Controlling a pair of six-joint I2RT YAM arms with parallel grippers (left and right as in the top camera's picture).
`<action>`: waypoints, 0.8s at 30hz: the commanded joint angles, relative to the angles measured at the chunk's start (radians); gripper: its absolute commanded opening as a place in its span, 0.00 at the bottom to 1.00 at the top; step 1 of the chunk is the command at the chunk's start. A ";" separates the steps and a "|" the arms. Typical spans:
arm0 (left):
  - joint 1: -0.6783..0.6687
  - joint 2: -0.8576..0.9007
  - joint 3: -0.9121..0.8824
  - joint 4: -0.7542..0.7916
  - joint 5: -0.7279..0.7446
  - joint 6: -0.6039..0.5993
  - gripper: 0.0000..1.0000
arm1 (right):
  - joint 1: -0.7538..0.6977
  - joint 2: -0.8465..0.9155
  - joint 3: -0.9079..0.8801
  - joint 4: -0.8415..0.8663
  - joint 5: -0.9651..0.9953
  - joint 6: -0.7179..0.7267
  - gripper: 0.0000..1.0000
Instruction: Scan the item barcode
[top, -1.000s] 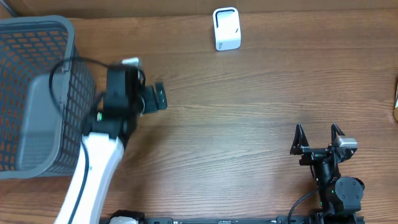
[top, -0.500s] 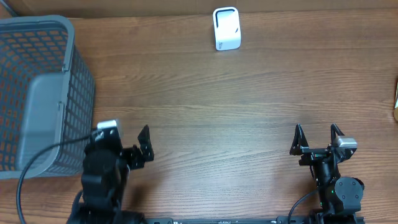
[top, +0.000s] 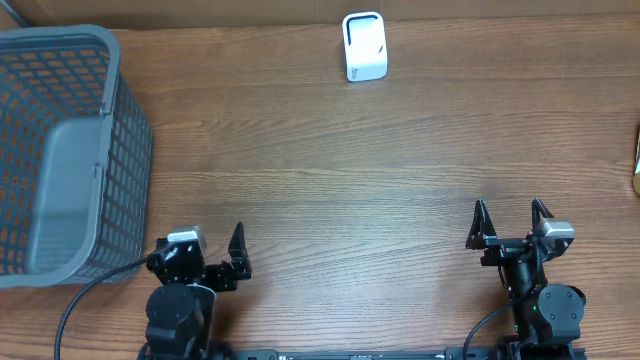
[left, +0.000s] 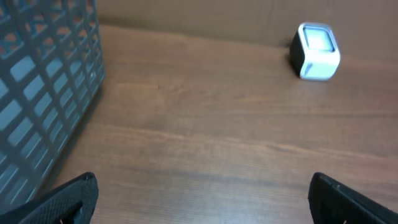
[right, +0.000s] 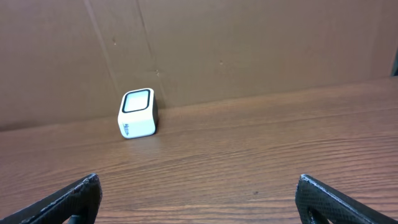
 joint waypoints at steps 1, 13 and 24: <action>0.006 -0.058 -0.073 0.085 -0.013 0.020 1.00 | 0.004 -0.010 -0.011 0.005 0.002 -0.004 1.00; 0.019 -0.111 -0.248 0.391 -0.010 0.024 1.00 | 0.004 -0.010 -0.011 0.005 0.002 -0.004 1.00; 0.019 -0.111 -0.344 0.596 -0.009 0.024 1.00 | 0.004 -0.010 -0.011 0.005 0.002 -0.004 1.00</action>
